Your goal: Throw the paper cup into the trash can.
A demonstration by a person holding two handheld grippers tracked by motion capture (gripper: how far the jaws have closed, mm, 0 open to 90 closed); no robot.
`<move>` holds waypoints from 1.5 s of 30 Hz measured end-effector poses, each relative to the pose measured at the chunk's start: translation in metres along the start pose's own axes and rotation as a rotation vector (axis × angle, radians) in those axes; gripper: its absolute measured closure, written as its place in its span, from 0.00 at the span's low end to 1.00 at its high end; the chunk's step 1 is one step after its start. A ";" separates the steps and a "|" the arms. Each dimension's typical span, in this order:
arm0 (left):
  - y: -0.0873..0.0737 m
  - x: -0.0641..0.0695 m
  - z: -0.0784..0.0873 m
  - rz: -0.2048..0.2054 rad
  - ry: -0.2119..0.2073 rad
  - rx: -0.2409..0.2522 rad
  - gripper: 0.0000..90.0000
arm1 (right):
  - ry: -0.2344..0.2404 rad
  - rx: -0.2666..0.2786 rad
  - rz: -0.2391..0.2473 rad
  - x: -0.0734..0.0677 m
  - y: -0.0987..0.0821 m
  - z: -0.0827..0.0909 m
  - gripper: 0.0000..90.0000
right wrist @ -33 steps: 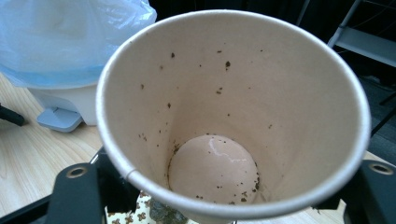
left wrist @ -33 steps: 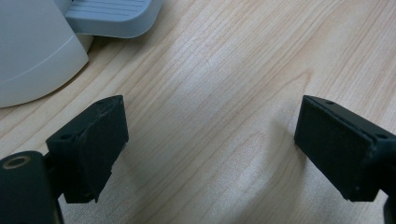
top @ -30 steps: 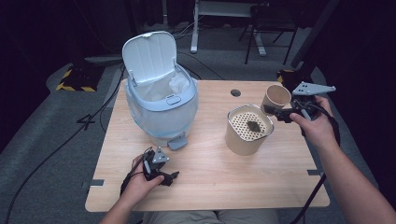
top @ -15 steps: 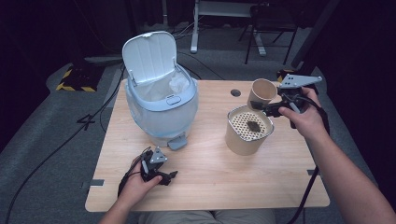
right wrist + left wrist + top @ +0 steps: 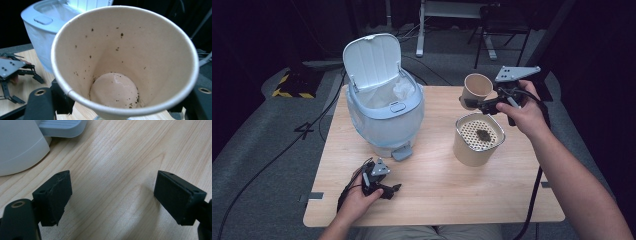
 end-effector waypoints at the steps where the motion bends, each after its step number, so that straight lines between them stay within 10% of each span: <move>1: 0.000 0.000 0.000 -0.005 -0.004 -0.002 0.17 | 0.005 -0.001 0.006 -0.001 0.003 -0.002 0.31; 45: 0.000 0.000 0.000 -0.008 -0.007 -0.001 0.17 | 0.155 0.028 -0.014 -0.079 0.088 -0.137 0.31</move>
Point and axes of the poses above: each handheld gripper's, and its own axes: z roughly backward along the jaws, y roughly out of its top, x roughly to its right, the point moved 10 cm from there along -z, roughly forward along the jaws, and after that the axes turned 11 degrees about -z, right-handed, at the moved point
